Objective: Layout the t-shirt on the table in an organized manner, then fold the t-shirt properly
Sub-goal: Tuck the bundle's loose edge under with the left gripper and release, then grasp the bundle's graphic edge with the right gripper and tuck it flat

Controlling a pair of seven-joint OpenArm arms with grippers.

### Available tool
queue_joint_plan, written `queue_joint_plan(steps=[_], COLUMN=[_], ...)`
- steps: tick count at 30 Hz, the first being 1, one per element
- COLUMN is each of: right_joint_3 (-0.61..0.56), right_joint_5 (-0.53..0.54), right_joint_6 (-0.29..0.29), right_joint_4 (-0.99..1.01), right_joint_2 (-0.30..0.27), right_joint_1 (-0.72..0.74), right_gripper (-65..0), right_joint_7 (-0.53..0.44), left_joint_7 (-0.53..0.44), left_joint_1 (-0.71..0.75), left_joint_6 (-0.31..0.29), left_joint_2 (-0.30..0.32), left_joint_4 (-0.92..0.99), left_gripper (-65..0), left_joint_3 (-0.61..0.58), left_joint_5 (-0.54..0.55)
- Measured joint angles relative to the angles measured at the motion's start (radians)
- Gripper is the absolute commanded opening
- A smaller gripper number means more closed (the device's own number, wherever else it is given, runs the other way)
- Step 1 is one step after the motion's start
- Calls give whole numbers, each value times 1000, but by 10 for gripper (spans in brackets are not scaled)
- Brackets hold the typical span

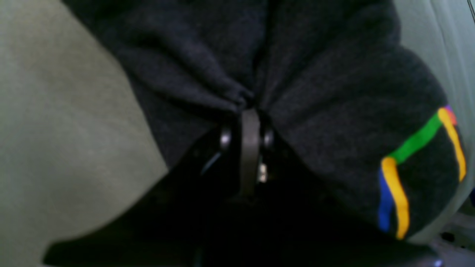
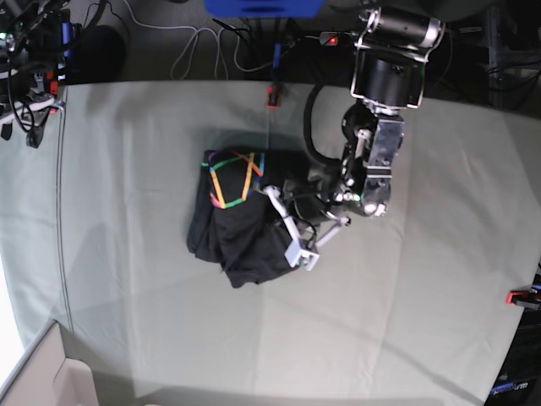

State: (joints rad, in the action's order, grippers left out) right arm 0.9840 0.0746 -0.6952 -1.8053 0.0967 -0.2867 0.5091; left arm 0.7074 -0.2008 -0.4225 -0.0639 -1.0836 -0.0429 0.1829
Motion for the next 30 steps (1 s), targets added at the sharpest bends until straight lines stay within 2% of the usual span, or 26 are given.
queue_joint_plan(steps=[7,9,11,15,17,20,24,27,30], right_joint_3=[-1,-1,-1,-1,-1,-12,-83,-153,-283], right_joint_5=[0,0,0,1,-1,0,-8,-9,-12], right_joint_6=[0,0,0,0,0,0,0,1,3], right_joint_4=[0,0,0,0,0,0,-9,-45,-68], right_joint_2=[0,0,0,0,0,0,6,24,34], right_joint_1=[0,0,0,0,0,0,-5,-8,-11], right_gripper=[-276,-276,-276,-276,-276,-276,-278,-285,-376], right_joint_7=[0,0,0,-1,0,0,1,2,4], left_joint_7=[11,11,23,23,13,26,25,11,27], left_joint_1=[-7,-7,-6,0,22,74,124,178,260], left_joint_6=[0,0,0,0,0,-1,-12,-8,-3], left_joint_2=[0,0,0,0,3,37,77,109,135], left_joint_4=[0,-5,-26,-103,-154,-236,-373,-468,-509], left_gripper=[-644,-626,-560,-376,-325,-316,-316,-316,-316], left_joint_3=[-7,-6,-6,-3,-1,-3,29,153,335], left_joint_5=[-1,-4,-7,-8,-6,6,14,19,0])
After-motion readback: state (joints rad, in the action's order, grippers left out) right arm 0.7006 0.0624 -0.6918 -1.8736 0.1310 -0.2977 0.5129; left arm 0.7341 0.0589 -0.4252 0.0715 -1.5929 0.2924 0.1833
